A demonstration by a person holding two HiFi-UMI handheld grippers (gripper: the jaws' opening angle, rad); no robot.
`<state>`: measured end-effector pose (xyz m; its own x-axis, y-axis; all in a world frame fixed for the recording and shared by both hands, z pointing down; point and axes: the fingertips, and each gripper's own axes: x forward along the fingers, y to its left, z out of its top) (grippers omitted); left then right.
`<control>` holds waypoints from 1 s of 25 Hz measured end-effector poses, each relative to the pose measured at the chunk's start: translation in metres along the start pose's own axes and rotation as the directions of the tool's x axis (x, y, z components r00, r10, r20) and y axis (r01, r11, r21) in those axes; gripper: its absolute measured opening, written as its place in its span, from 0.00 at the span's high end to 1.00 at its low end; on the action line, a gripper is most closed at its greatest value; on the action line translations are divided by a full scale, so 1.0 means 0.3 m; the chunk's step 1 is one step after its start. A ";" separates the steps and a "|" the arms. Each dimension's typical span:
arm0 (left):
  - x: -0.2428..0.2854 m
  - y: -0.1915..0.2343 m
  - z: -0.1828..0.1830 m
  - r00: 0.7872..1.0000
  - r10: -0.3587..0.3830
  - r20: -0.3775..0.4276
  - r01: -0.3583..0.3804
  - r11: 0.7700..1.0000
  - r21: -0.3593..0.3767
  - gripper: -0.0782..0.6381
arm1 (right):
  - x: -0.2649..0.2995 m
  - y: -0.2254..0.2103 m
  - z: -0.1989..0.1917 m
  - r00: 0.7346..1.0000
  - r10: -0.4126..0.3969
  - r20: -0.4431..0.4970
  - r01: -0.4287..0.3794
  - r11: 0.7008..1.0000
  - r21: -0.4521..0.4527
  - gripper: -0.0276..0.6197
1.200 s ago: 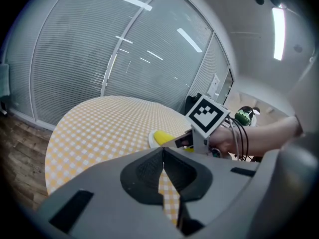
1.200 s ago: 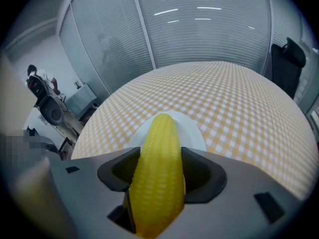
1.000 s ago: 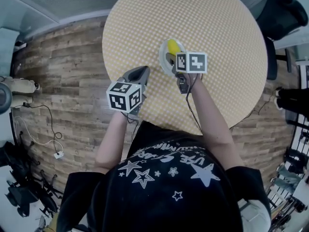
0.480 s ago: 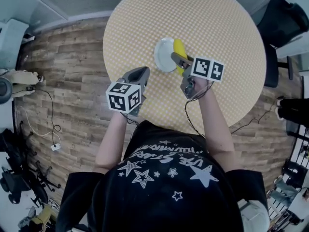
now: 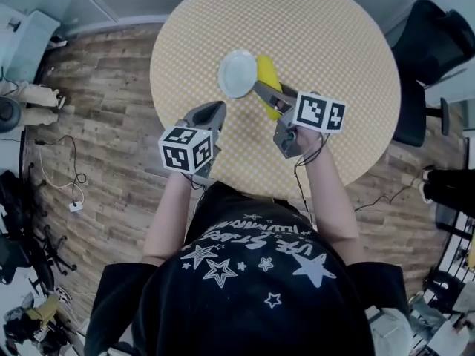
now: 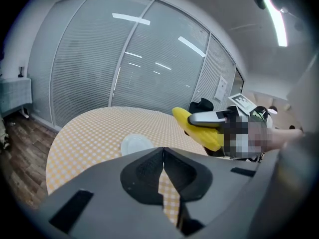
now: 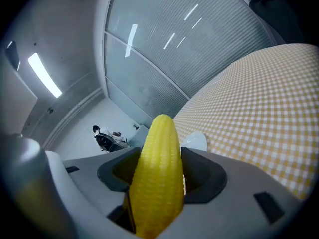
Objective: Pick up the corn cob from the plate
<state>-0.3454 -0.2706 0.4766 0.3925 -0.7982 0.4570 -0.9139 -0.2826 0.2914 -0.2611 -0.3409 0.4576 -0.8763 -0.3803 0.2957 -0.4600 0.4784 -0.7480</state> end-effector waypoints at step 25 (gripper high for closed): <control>-0.164 -0.553 -0.109 0.969 0.215 0.119 -0.210 0.976 -0.054 0.88 | -0.526 0.087 -0.108 0.943 0.306 -0.130 -0.312 0.950 -0.029 0.55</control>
<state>-0.2097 -0.1671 0.4333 0.1716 -0.8976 0.4059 -0.9690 -0.0796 0.2337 -0.1394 -0.2429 0.4107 -0.9859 -0.1094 0.1270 -0.1673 0.5958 -0.7855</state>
